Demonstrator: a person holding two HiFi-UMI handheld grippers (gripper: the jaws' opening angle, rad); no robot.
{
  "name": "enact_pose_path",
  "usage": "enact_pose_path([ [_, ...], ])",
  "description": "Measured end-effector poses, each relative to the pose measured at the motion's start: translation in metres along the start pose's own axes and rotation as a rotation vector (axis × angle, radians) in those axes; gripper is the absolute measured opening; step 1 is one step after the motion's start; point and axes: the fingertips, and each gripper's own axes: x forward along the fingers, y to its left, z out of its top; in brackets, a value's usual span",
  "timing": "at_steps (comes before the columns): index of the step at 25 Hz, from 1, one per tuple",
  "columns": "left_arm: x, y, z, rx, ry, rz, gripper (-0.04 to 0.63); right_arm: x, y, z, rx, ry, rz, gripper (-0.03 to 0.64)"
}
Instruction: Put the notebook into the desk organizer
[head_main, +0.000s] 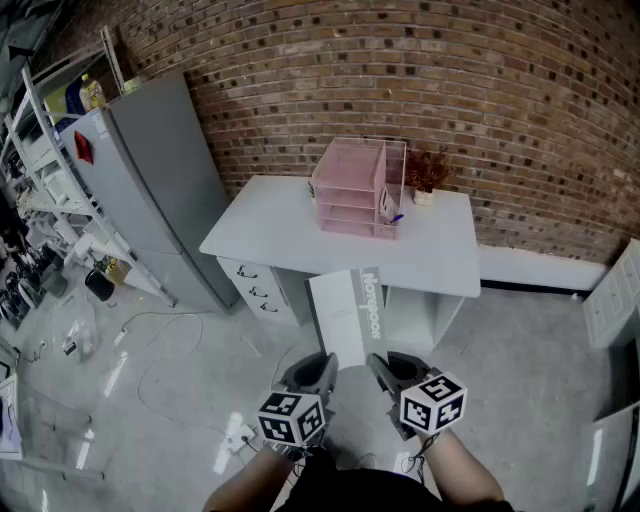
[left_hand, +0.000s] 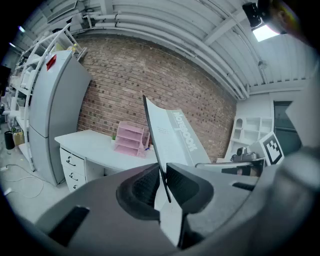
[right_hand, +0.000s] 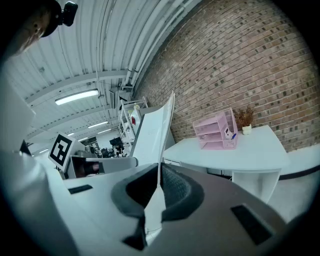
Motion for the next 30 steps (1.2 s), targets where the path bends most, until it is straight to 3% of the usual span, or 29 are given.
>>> enact_pose_path([
  [16, 0.001, 0.027, 0.001, -0.012, 0.016, 0.002, 0.043, 0.027, 0.005, -0.003, 0.007, 0.007, -0.003, 0.018],
  [30, 0.019, 0.124, 0.026, -0.043, 0.035, -0.018, 0.043, 0.127, 0.012, 0.013, 0.026, 0.044, -0.021, 0.018],
])
